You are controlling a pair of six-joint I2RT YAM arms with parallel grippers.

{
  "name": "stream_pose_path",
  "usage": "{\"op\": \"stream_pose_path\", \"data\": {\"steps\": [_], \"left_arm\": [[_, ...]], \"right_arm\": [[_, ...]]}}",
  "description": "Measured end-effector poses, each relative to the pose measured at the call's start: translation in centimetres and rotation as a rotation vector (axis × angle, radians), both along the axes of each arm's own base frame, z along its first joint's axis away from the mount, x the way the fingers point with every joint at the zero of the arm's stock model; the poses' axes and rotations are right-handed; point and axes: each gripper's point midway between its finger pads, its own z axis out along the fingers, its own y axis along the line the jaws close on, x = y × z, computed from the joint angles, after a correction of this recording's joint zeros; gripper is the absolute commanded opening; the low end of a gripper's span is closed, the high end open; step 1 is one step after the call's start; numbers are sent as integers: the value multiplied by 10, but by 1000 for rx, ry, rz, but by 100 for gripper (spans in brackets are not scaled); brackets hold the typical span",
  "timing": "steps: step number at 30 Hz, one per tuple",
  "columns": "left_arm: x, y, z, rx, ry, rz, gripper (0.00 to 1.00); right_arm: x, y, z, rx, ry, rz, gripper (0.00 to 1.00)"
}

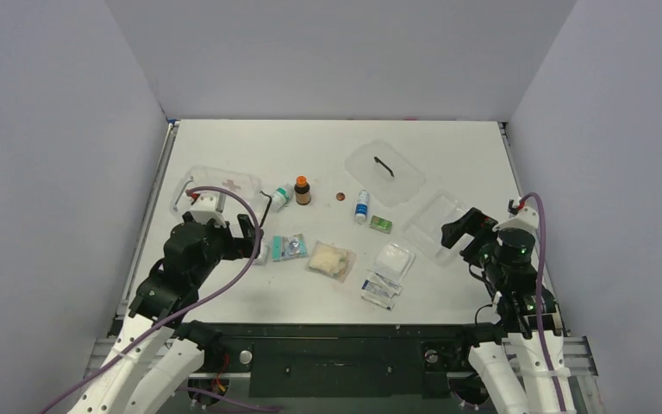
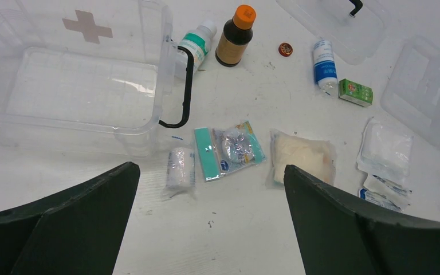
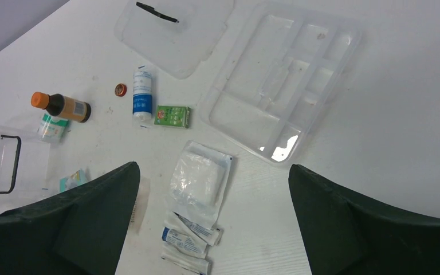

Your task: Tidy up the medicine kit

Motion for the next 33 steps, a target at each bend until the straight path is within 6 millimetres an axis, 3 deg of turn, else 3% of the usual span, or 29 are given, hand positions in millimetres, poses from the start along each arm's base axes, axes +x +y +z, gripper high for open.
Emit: {"op": "stream_pose_path", "data": {"steps": [8, 15, 22, 33], "left_arm": [[2, 6, 1, -3, -3, 40, 99], [3, 10, -1, 8, 1, 63, 99], [2, 13, -6, 22, 18, 75, 99], [3, 14, -11, 38, 39, 86, 100]], "right_arm": [[-2, 3, 15, -23, -31, 43, 94], [8, 22, 5, -5, 22, 129, 91], [18, 63, -8, -58, 84, 262, 90], [61, 154, 7, -228, 86, 397, 84]]}}
